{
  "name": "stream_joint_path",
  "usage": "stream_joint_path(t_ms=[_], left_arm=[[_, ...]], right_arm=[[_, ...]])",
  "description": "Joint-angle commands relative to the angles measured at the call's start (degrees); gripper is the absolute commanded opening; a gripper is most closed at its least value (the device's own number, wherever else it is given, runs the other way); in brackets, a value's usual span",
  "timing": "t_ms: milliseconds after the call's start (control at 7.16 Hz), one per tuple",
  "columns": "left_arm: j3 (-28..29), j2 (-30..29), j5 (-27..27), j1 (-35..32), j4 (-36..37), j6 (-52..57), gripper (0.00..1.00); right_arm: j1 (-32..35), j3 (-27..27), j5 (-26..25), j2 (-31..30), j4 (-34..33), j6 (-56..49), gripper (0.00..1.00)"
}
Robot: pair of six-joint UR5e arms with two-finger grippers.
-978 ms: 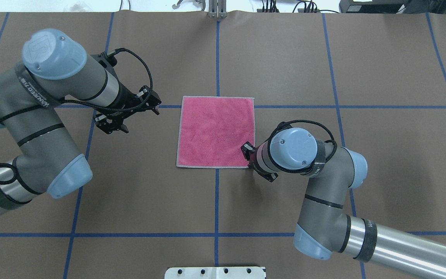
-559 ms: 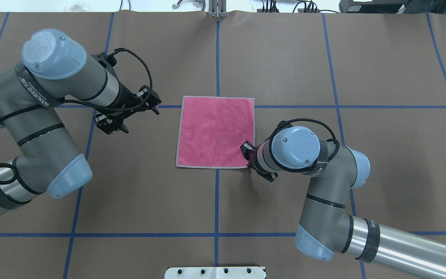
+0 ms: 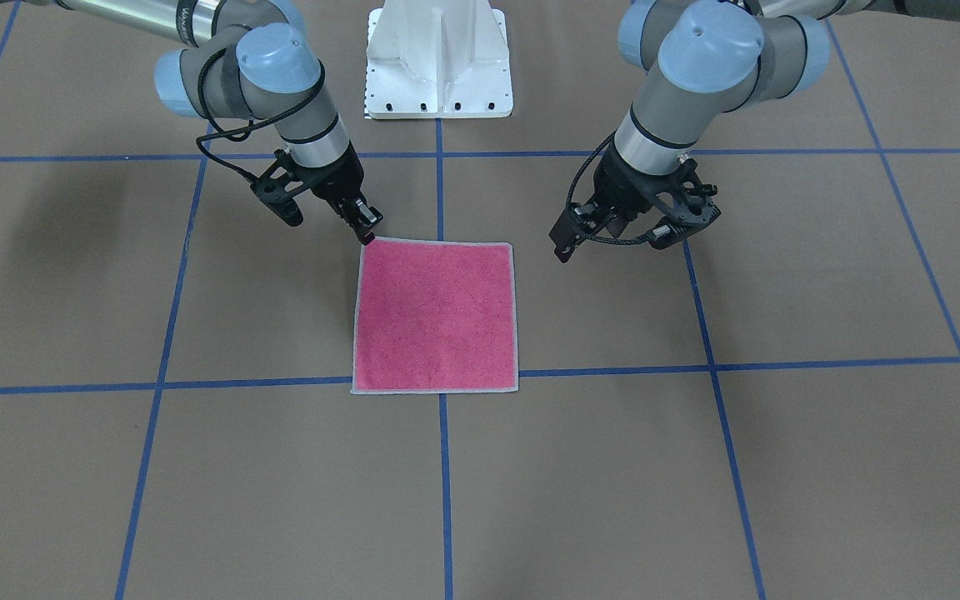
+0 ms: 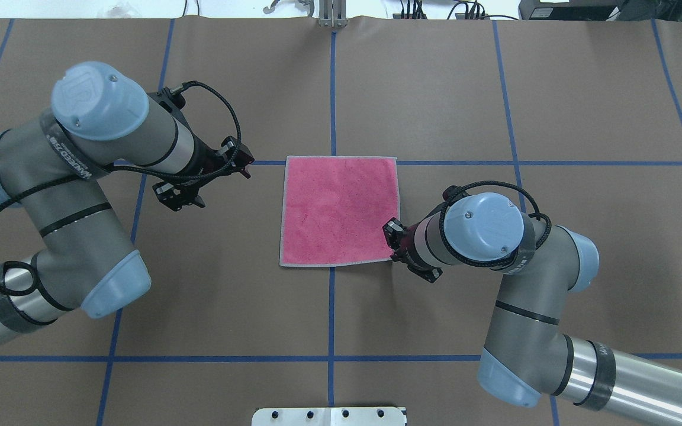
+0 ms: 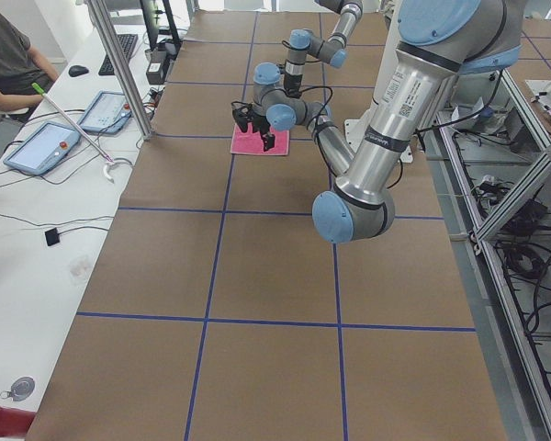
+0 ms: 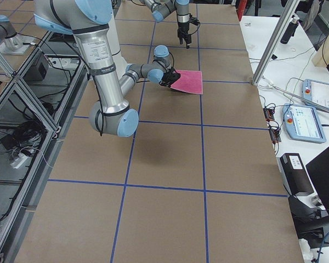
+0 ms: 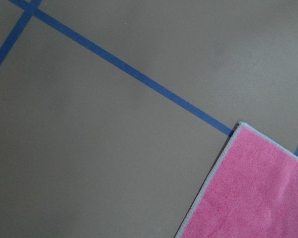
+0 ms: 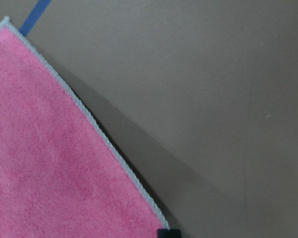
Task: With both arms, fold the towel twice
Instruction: 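Lower the left gripper onto the towel's other near corner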
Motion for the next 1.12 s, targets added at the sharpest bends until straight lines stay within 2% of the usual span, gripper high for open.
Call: stream_joint_path(t_ms=[0,140,559,698,978], left_arm=[[0.73,-0.56,7.93,7.81,-0.08,-4.02,0.99],[1.61,-0.65,9.1,9.85,-0.08,-4.29,0.97],[9.41,-6.6,9.11,12.68,-0.52,-5.87,0.79],[10.13,-6.8,9.11,12.86,-0.52,-5.79,0.71],[10.75,-6.8,9.11,12.95,-0.61,-5.61,0.63]], right_arm=[[0.06,0.59,0.46,-0.59,0.04,-0.01,0.0],[0.06,0.5,0.46,-0.59,-0.05,-0.01,0.0],[-0.03,0.24,0.46,-0.5,0.04,-0.1,0.0],[-0.03,0.23,0.46,-0.5,-0.05,-0.1,0.0],[-0.11,0.15,0.46,-0.41,0.04,-0.01,0.0]])
